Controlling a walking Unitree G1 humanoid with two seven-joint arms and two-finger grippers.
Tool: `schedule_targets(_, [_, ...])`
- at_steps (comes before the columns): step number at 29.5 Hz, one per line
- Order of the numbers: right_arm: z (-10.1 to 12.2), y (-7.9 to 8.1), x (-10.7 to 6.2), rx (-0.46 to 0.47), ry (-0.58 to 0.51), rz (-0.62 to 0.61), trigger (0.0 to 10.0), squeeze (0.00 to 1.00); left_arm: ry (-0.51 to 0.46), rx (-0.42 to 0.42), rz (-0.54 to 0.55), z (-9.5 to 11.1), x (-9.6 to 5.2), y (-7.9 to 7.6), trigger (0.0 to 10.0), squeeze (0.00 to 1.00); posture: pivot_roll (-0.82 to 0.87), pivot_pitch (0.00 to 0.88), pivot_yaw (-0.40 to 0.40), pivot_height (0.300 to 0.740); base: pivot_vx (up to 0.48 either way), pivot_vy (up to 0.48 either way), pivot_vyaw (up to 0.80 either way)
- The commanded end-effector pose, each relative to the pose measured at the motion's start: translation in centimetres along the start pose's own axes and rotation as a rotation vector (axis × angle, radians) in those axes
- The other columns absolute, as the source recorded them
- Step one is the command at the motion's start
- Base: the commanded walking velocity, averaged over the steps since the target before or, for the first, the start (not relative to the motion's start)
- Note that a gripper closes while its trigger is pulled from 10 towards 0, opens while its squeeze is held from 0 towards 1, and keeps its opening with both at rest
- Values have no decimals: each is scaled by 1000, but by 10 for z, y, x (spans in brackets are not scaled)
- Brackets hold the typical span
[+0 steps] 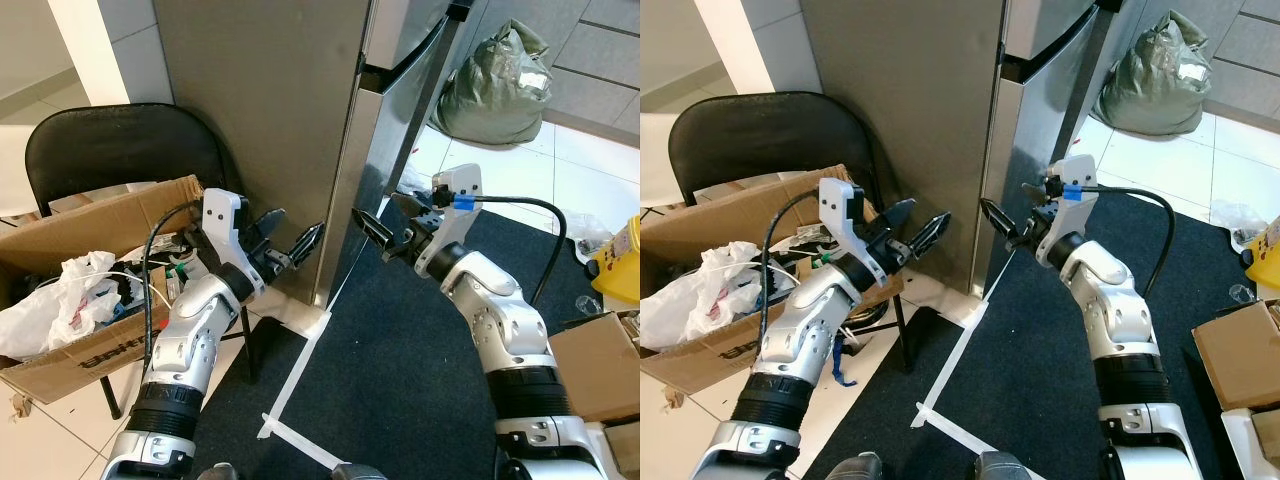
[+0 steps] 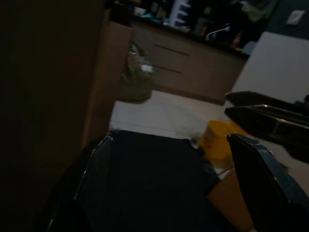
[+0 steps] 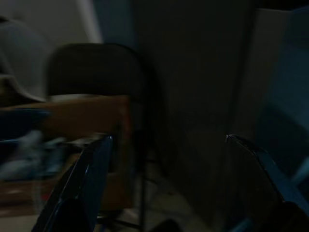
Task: Picking trash to rubbish bin
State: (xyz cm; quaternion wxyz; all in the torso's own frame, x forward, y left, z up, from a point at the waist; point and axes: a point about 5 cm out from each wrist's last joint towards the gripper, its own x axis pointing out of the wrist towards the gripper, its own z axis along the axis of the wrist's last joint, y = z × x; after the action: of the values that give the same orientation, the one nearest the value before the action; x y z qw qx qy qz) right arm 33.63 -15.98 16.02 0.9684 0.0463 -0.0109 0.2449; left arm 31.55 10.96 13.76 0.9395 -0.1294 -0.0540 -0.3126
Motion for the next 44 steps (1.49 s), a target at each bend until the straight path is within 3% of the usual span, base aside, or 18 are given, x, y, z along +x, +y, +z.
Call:
schedule_targets(1, [-4,-12,-3,-11,10,-65,10000,0,20,34,29,-3,0,4,10000,0,-31,0,-51,740,0,0,0])
schedule_targets(13, [-4,8,-7,-129,-23,97,10000,0,7,86,103,-12,-8,6,10000,0,-40,0,-60,740,0,0,0])
schedule_targets(18, [11,30,-5,-96,-106,216,10000,0,-4,96,108,-7,-7,12,10000,0,-41,0,-79,740,0,0,0])
schedule_targets(20, [13,47,-8,-103,-124,312,10000,0,-5,117,95,-6,-11,11,10000,0,-42,0,-71,740,0,0,0])
schedule_targets(26, [11,41,-5,-61,-137,255,10000,0,-7,129,98,-3,-12,14,10000,0,-30,0,-63,740,0,0,0])
schedule_targets(32, [4,37,-1,-73,-91,214,10000,0,34,164,51,-7,-11,11,10000,0,-28,0,-55,740,0,0,0])
schedule_targets(36, [2,39,0,-96,-74,208,10000,0,8,148,75,-3,-12,14,10000,0,-28,0,-46,740,0,0,0])
schedule_targets(44, [2,36,8,5,-43,180,10000,0,28,176,64,-2,-9,16,10000,0,-19,0,-27,740,0,0,-689])
